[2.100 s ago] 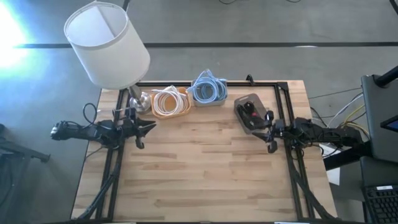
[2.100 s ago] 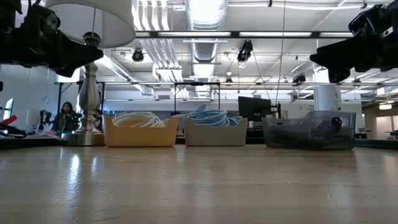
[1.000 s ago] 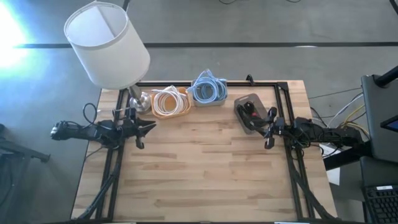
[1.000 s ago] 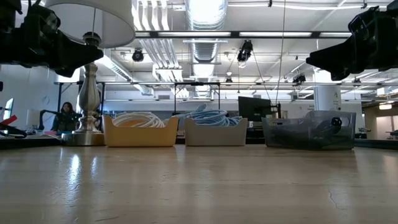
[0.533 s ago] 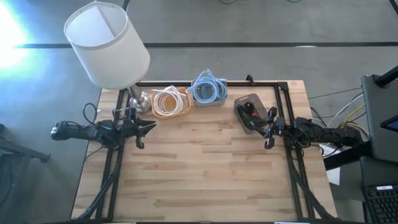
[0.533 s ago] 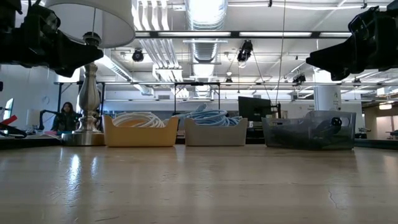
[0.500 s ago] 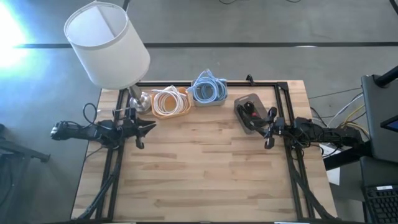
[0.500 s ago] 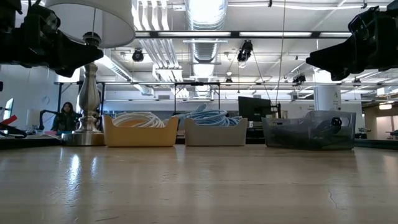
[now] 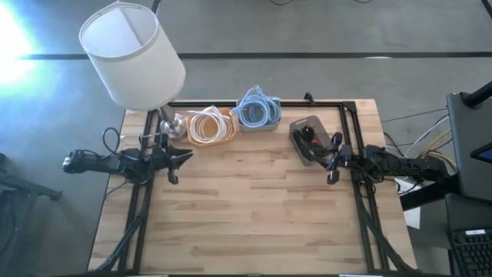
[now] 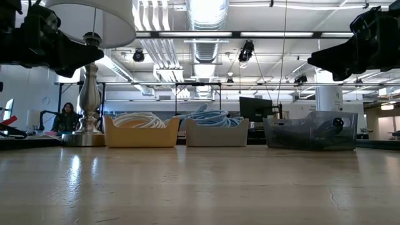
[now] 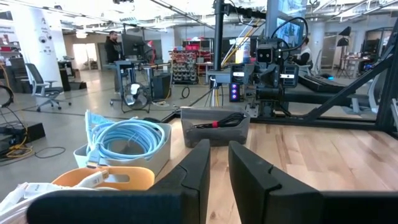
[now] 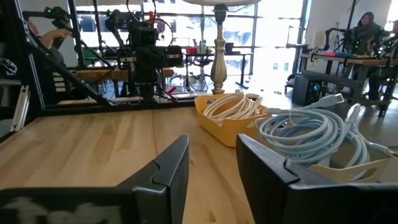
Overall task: Pick & Place USB Port
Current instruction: Return to Home Position
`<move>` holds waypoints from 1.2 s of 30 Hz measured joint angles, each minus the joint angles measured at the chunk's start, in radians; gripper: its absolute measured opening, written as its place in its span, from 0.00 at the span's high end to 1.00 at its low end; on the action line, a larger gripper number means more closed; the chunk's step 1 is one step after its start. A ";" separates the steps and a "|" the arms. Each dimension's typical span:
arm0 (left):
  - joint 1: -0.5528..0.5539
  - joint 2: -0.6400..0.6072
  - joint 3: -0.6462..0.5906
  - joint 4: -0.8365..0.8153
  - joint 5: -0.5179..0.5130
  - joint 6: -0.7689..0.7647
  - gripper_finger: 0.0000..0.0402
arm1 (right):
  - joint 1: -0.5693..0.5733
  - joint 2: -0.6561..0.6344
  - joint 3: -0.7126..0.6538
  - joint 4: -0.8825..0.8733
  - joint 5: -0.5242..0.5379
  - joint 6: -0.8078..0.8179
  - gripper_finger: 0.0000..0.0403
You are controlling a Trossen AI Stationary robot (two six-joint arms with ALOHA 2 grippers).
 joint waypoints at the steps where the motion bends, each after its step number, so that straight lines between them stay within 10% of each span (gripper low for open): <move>1: 0.000 0.000 0.000 0.000 0.000 0.000 0.84 | 0.000 0.000 0.000 0.000 0.000 0.000 0.67; 36: 0.000 0.000 0.000 0.000 0.000 0.000 0.84 | 0.000 0.000 0.000 0.000 0.000 0.000 0.67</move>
